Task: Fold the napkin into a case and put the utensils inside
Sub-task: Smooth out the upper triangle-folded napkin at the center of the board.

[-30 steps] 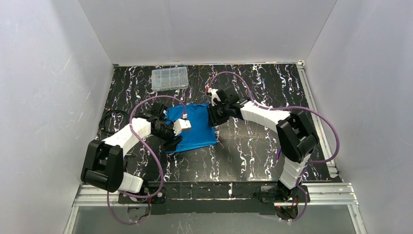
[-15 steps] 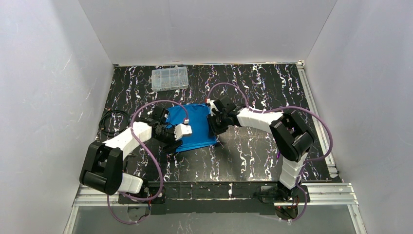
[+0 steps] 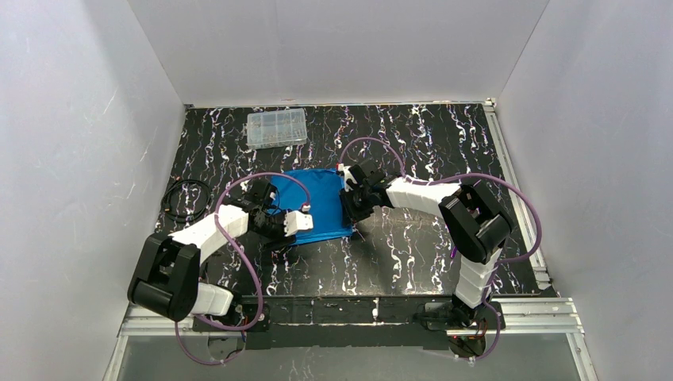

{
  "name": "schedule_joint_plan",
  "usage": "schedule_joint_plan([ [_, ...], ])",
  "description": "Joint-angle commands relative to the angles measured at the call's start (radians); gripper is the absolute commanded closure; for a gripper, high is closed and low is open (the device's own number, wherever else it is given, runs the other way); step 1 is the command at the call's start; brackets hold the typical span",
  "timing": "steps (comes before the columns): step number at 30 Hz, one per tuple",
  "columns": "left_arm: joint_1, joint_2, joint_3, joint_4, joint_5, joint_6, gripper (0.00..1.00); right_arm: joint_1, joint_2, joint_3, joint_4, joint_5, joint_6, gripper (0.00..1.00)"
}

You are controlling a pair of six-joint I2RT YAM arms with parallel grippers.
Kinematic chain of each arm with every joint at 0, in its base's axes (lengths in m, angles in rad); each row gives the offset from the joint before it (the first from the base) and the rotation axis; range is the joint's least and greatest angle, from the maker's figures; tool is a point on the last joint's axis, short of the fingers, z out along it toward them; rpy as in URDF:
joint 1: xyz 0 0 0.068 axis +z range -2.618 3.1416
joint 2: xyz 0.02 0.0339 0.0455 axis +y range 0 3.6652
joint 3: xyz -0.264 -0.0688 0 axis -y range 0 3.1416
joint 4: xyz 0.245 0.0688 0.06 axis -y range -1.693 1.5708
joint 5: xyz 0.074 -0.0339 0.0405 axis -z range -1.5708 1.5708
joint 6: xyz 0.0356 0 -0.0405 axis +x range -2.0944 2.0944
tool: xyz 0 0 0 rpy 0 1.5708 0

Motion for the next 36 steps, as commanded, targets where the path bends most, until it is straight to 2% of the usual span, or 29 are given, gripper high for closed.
schedule_joint_plan([
  [1,-0.007,-0.010,-0.043,0.021,-0.059,0.046,0.55,0.004,-0.040,-0.015,-0.021,0.017,-0.015,0.76],
  [4,-0.008,-0.014,-0.048,0.026,-0.060,0.044,0.55,0.003,-0.060,-0.009,-0.032,0.007,-0.028,0.75],
  [6,-0.009,-0.016,-0.047,0.030,-0.061,0.044,0.56,0.003,-0.089,0.004,-0.038,0.006,-0.067,0.68],
  [9,-0.009,-0.021,-0.041,0.041,-0.076,0.044,0.56,0.004,-0.147,0.019,-0.027,0.032,-0.140,0.52],
  [11,-0.009,-0.026,-0.025,0.043,-0.088,0.029,0.54,0.003,-0.186,0.019,-0.006,0.046,-0.214,0.45],
  [16,-0.002,-0.062,0.068,-0.021,-0.106,-0.012,0.49,0.003,-0.319,-0.094,0.187,0.061,-0.361,0.23],
  [19,0.014,-0.119,0.128,-0.090,-0.098,-0.023,0.47,0.006,-0.398,-0.121,0.256,0.073,-0.414,0.15],
  [20,0.019,-0.149,0.139,-0.107,-0.100,-0.022,0.47,0.005,-0.433,-0.142,0.314,0.090,-0.420,0.03],
  [22,0.026,-0.220,0.155,-0.121,-0.117,-0.024,0.45,0.005,-0.500,-0.199,0.475,0.192,-0.372,0.01],
  [23,0.027,-0.251,0.159,-0.120,-0.129,-0.030,0.37,0.003,-0.520,-0.222,0.546,0.225,-0.333,0.01],
  [24,0.028,-0.275,0.164,-0.118,-0.140,-0.034,0.34,0.003,-0.530,-0.226,0.566,0.249,-0.327,0.01],
  [27,0.030,-0.320,0.176,-0.076,-0.193,-0.093,0.04,0.003,-0.492,-0.179,0.536,0.178,-0.365,0.01],
  [30,0.052,-0.311,0.203,-0.102,-0.202,-0.168,0.01,0.013,-0.421,-0.048,0.347,0.079,-0.440,0.01],
  [32,0.063,-0.294,0.229,-0.183,-0.141,-0.166,0.01,0.052,-0.412,-0.019,0.266,0.100,-0.544,0.01],
  [36,0.064,-0.320,0.197,-0.237,-0.035,-0.099,0.02,0.156,-0.467,-0.157,0.192,0.221,-0.834,0.01],
])
